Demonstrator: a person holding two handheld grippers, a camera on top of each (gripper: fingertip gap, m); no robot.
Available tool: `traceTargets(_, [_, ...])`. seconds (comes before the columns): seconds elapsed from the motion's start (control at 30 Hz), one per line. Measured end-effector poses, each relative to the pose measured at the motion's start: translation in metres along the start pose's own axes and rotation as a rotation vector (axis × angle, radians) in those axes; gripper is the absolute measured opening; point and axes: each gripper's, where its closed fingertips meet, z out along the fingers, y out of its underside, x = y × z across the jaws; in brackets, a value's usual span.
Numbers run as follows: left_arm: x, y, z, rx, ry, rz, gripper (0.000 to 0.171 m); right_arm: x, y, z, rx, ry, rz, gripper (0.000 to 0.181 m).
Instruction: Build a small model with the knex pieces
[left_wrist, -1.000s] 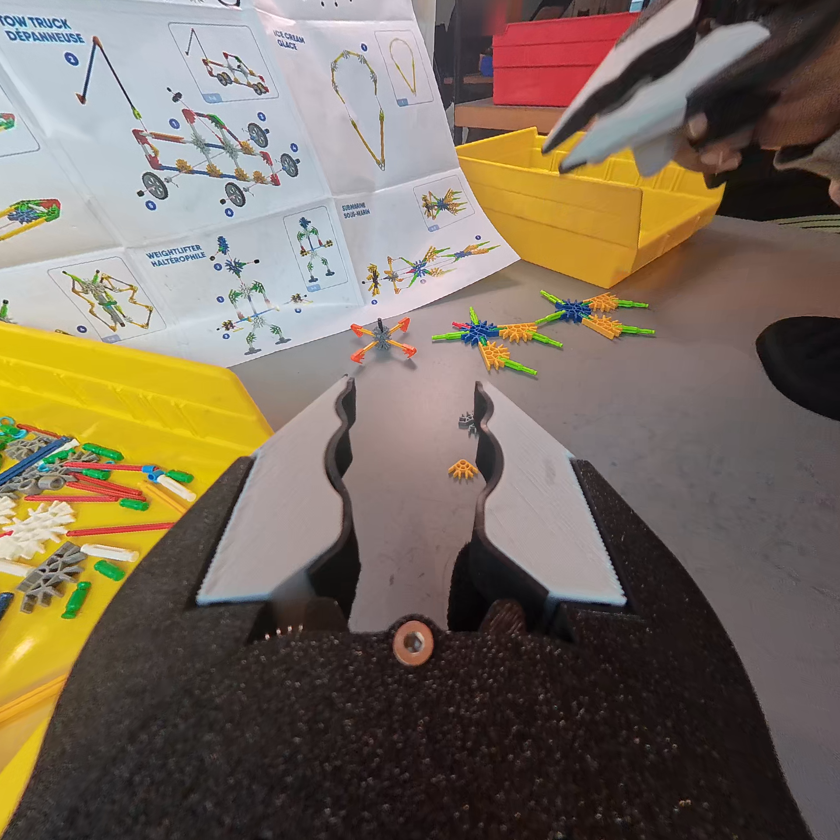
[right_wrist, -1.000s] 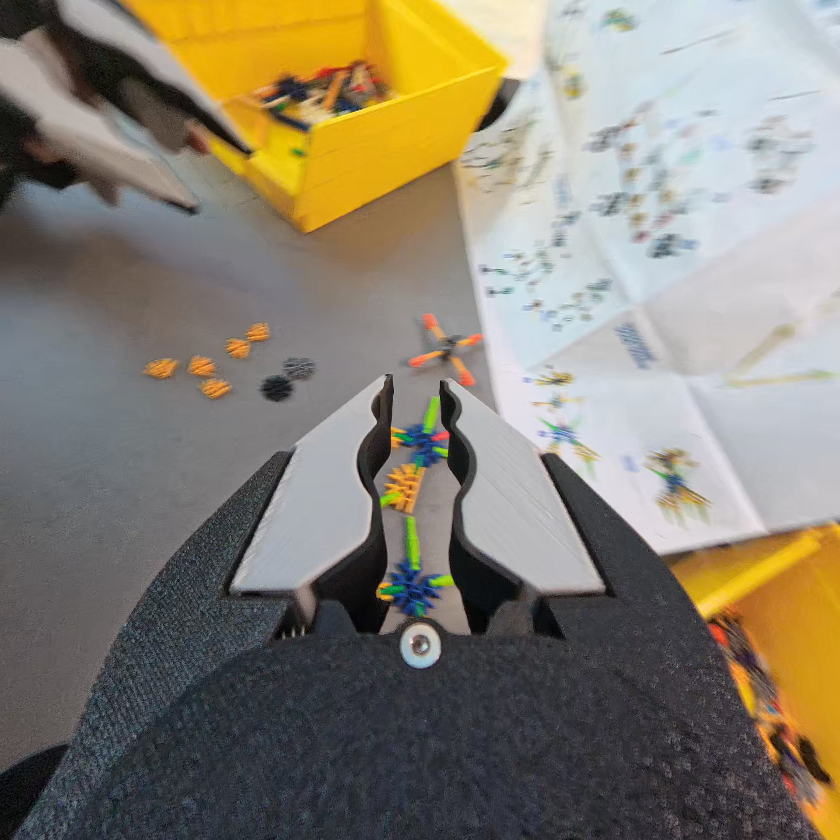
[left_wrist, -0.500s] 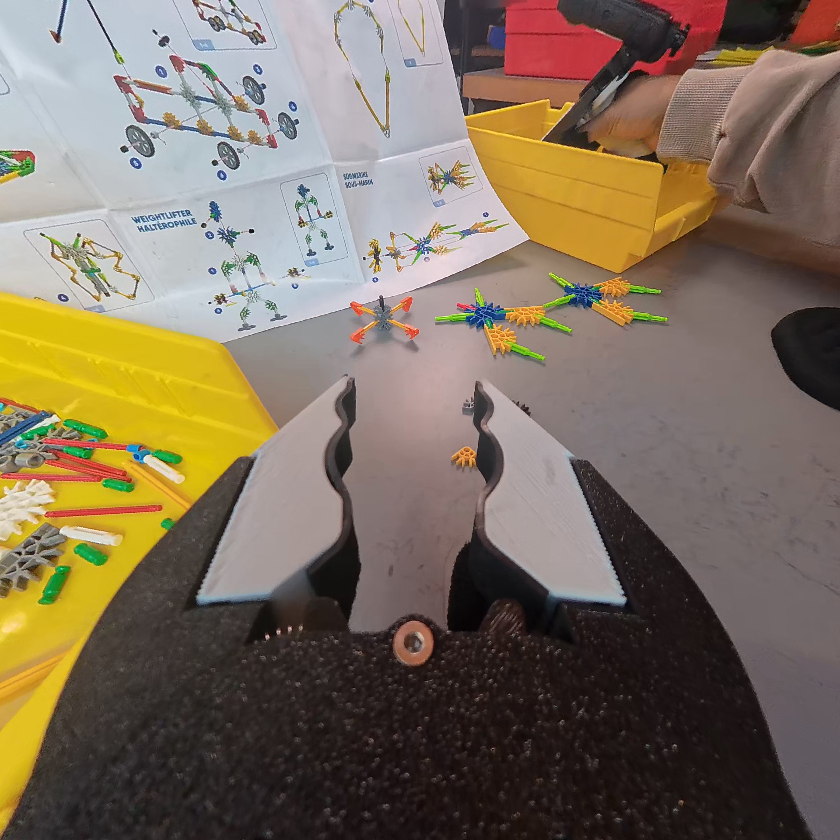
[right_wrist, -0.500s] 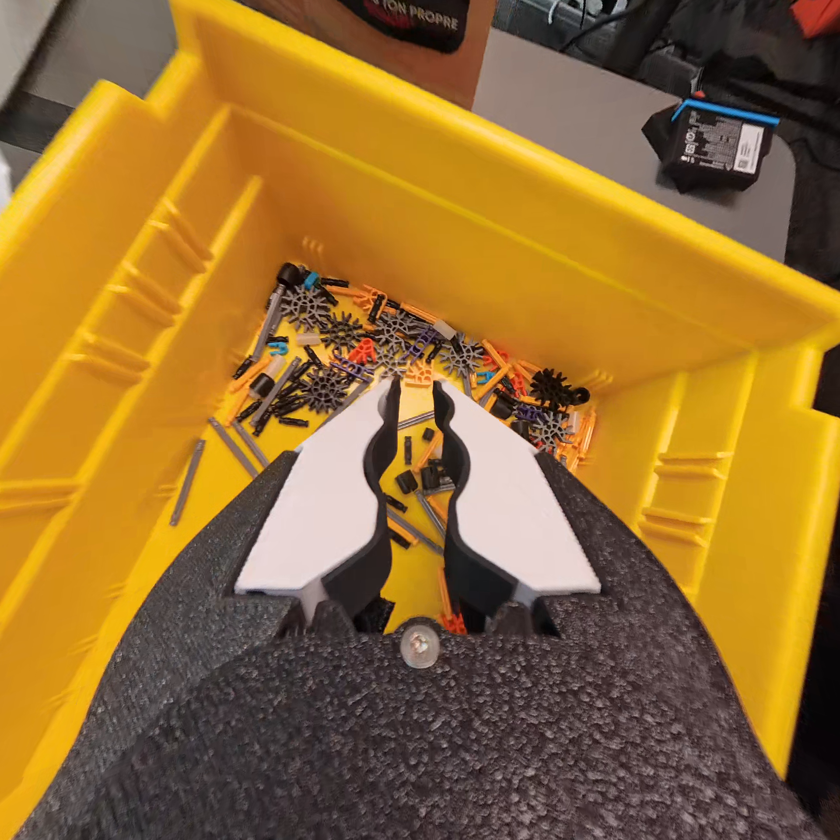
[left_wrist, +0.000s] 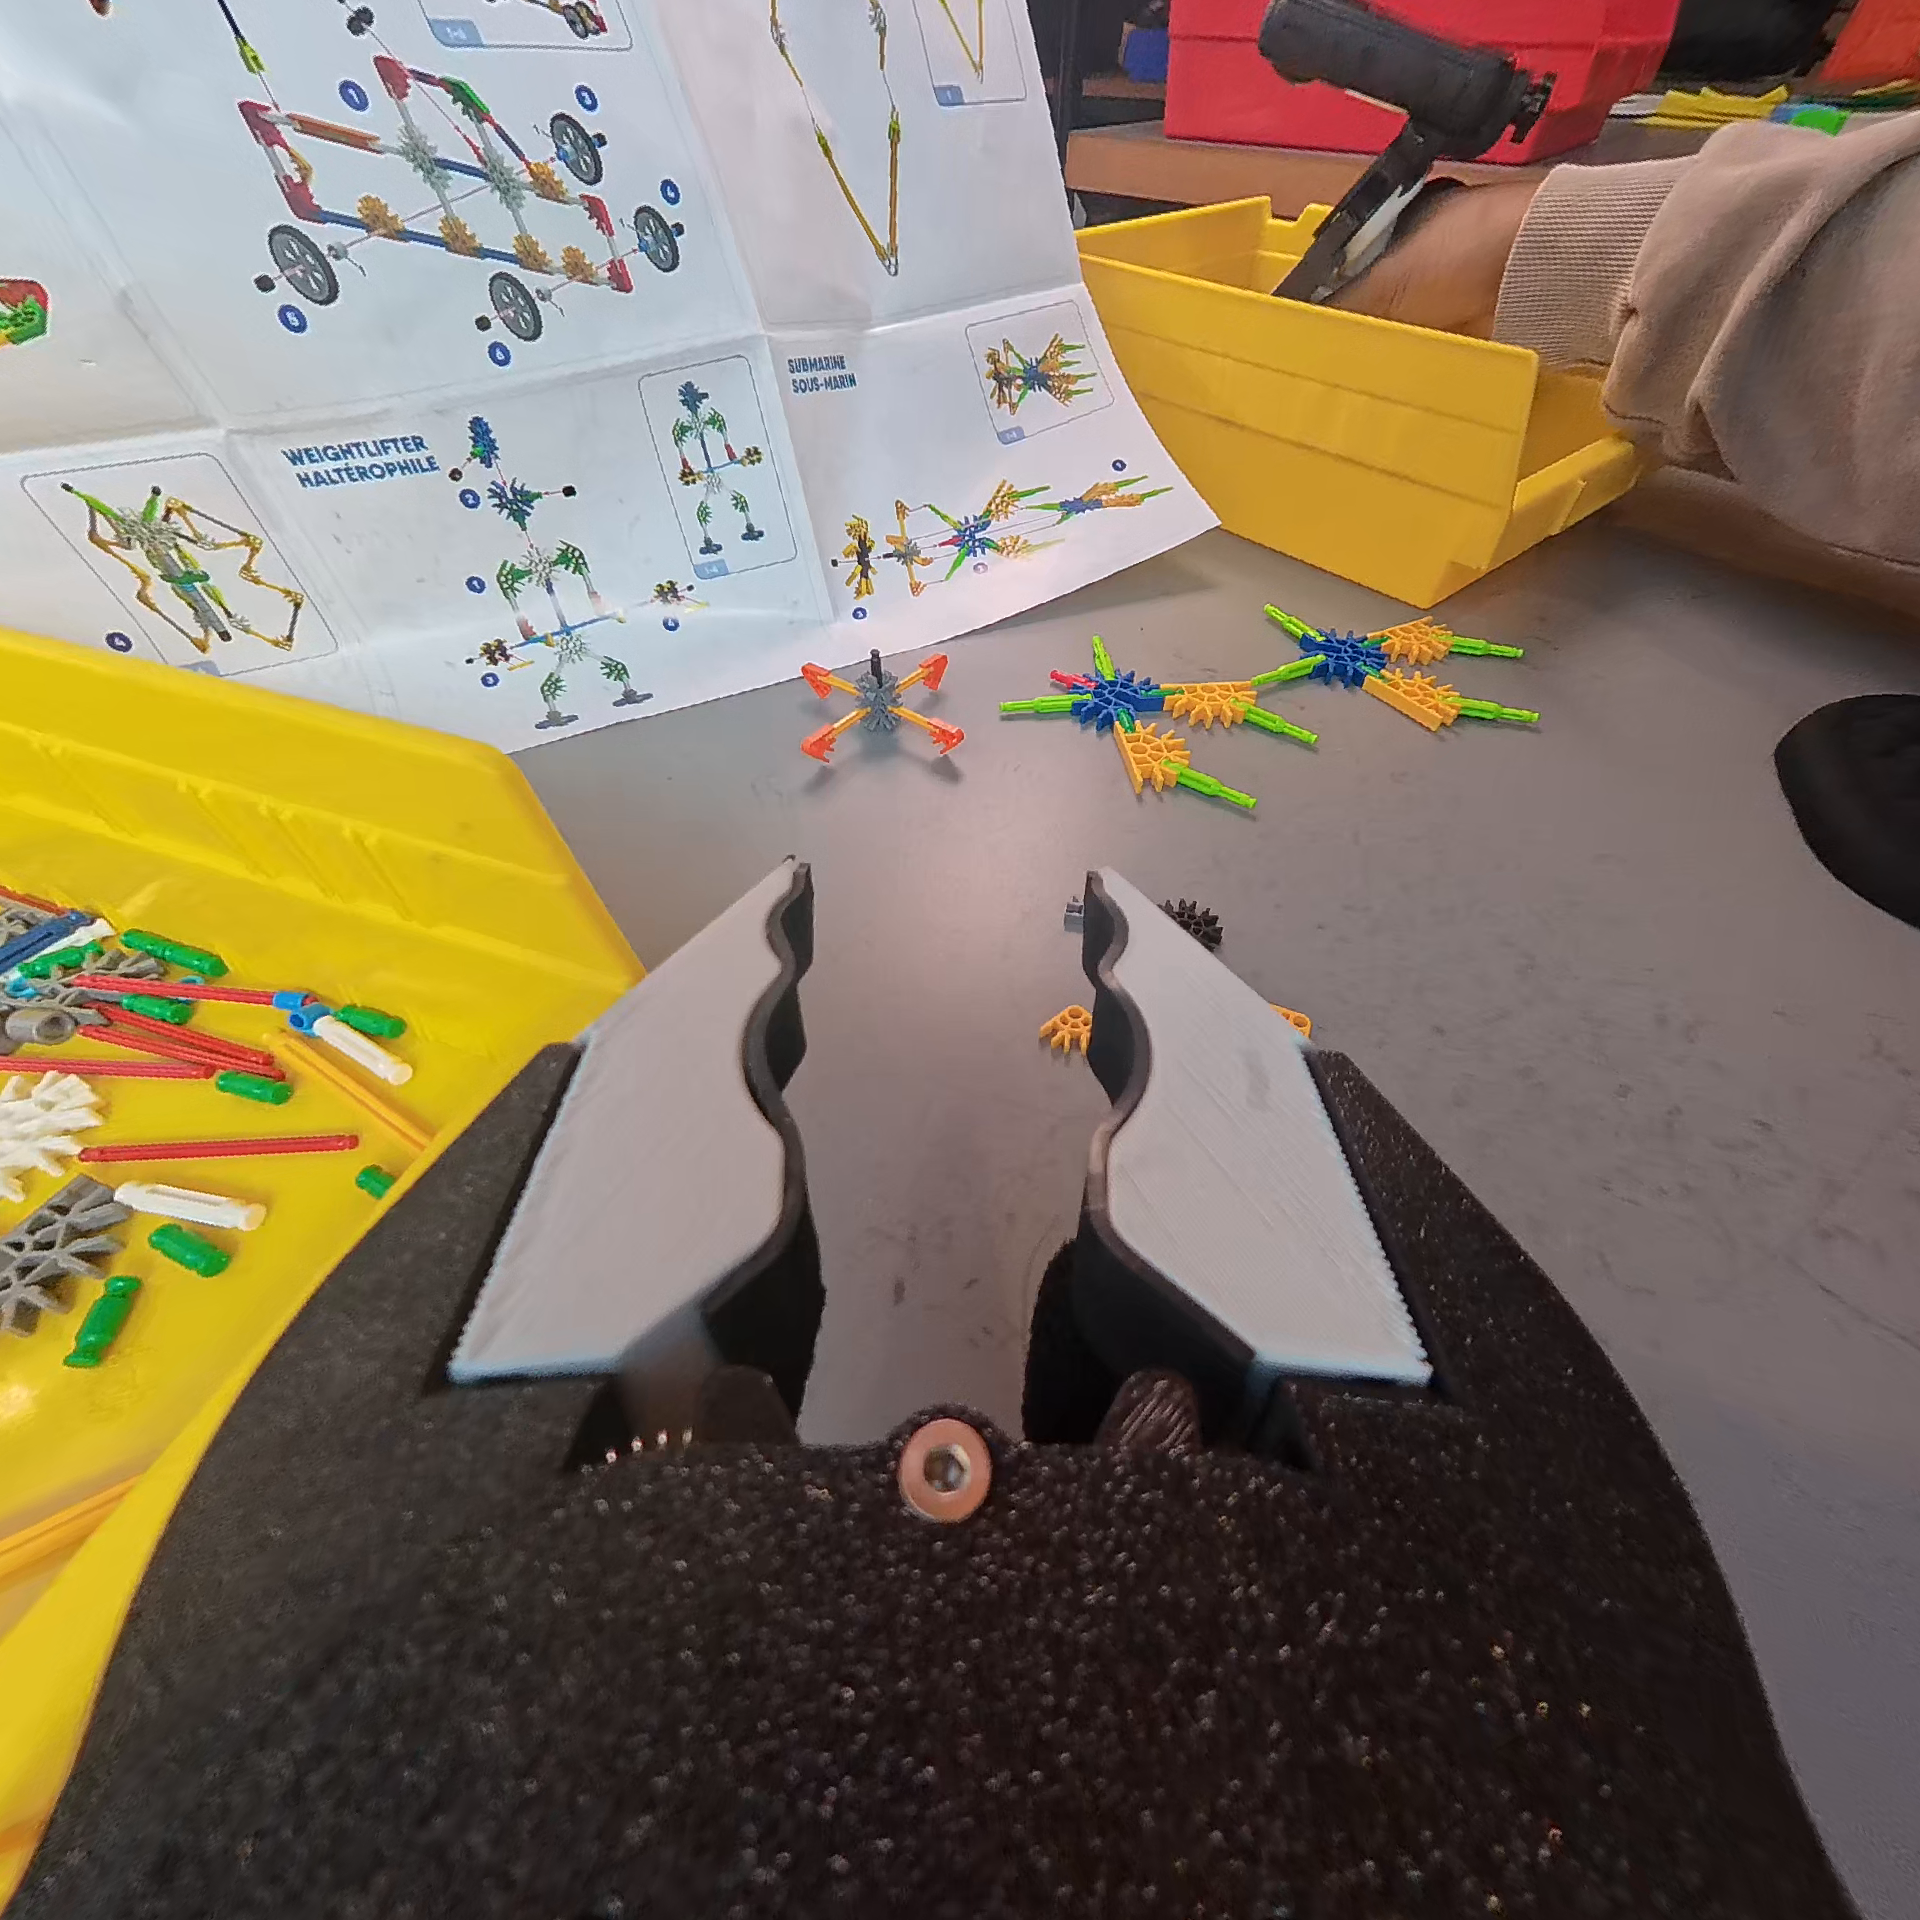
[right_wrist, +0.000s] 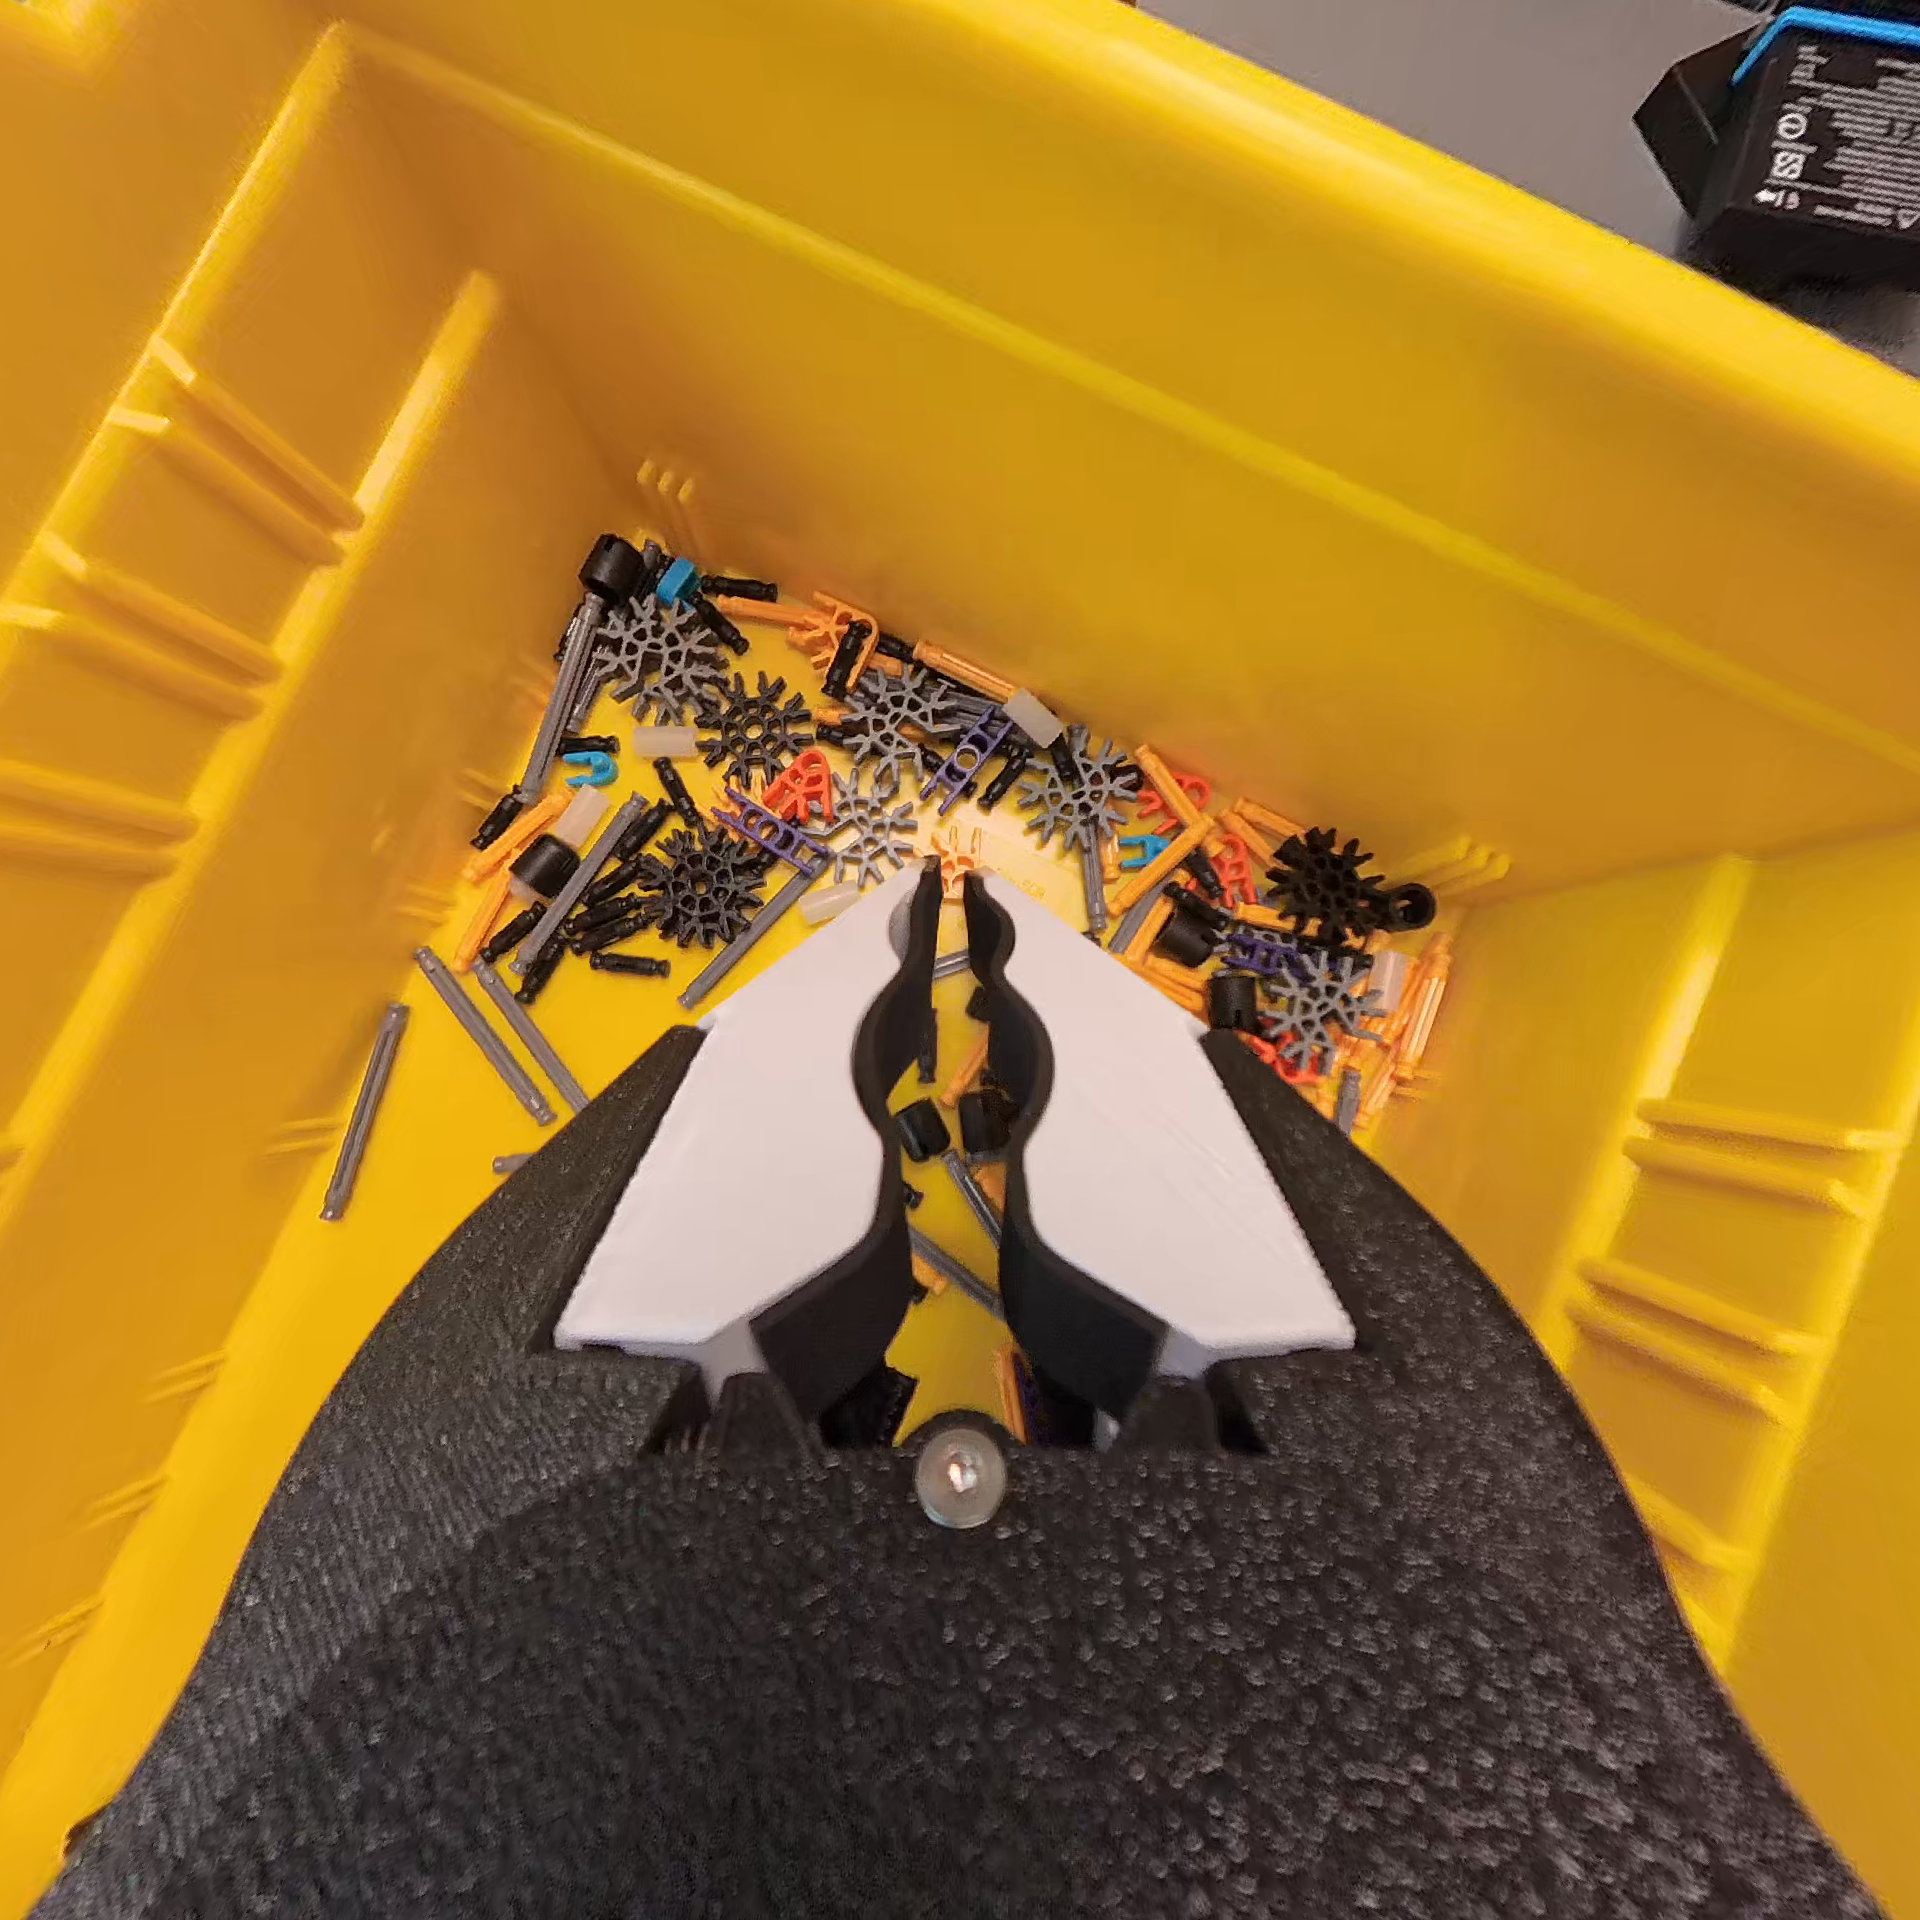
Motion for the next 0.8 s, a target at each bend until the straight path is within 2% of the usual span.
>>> traceTargets(0.43, [0.0006,0.0018,0.0012,-0.007,0.005,-0.003,0.052,-0.0093,0.0052,-0.0065,-0.032,-0.07,-0.008,0.013])
traceTargets(0.8, [0.0008,0.0005,0.0003,-0.003,0.006,0.0,0.052,-0.0097,0.0103,-0.0043,-0.059,-0.075,-0.035,0.011])
